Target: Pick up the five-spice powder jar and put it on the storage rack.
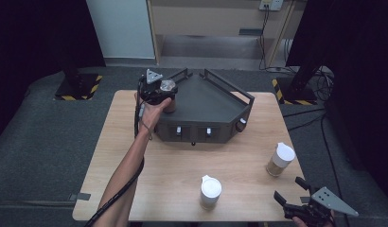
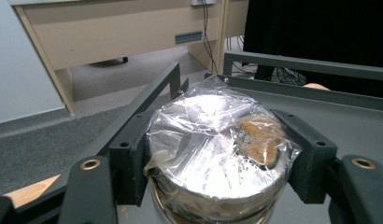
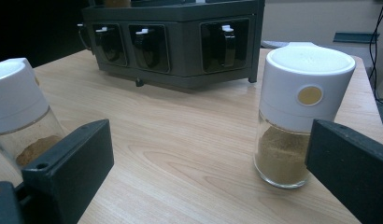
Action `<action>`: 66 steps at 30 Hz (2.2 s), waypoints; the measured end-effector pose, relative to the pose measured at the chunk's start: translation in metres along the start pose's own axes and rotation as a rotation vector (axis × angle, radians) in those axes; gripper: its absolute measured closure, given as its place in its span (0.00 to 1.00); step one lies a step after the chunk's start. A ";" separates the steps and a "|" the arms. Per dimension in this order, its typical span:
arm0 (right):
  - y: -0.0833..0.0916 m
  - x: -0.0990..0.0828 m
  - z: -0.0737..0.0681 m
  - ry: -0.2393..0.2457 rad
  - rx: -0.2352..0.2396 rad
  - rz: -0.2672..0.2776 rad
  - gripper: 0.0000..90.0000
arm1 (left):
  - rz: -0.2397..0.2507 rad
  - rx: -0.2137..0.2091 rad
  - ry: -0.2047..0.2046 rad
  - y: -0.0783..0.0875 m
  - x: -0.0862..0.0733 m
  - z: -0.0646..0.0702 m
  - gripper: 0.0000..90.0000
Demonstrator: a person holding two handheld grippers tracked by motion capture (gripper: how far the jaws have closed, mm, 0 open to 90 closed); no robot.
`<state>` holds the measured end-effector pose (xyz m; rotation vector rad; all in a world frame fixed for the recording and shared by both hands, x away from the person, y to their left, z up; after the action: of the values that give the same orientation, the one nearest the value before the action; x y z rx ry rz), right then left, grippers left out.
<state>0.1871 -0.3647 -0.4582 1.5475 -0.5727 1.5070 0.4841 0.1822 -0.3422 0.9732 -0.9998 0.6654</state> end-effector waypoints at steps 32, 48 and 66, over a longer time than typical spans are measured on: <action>0.000 0.001 -0.001 0.001 0.006 -0.001 0.02 | 0.059 -0.006 0.058 0.018 0.016 -0.002 0.04; 0.000 0.001 -0.001 0.006 0.005 0.000 0.02 | 0.095 -0.068 0.028 0.052 0.033 0.000 0.03; -0.001 0.001 -0.002 0.011 0.005 -0.003 0.02 | 0.119 -0.175 -0.058 0.107 0.010 -0.005 0.03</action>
<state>0.1867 -0.3624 -0.4573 1.5422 -0.5604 1.5147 0.4013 0.2340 -0.2960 0.7876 -1.1538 0.6393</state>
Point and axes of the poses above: each handheld gripper's, and its own axes: y roughly backward along the jaws, x roughly out of its top, z roughly to its right, the point moved 8 cm from there along -y, roughly forward along the jaws, and after that the axes turned 12 degrees about y, right-handed, at the moved point
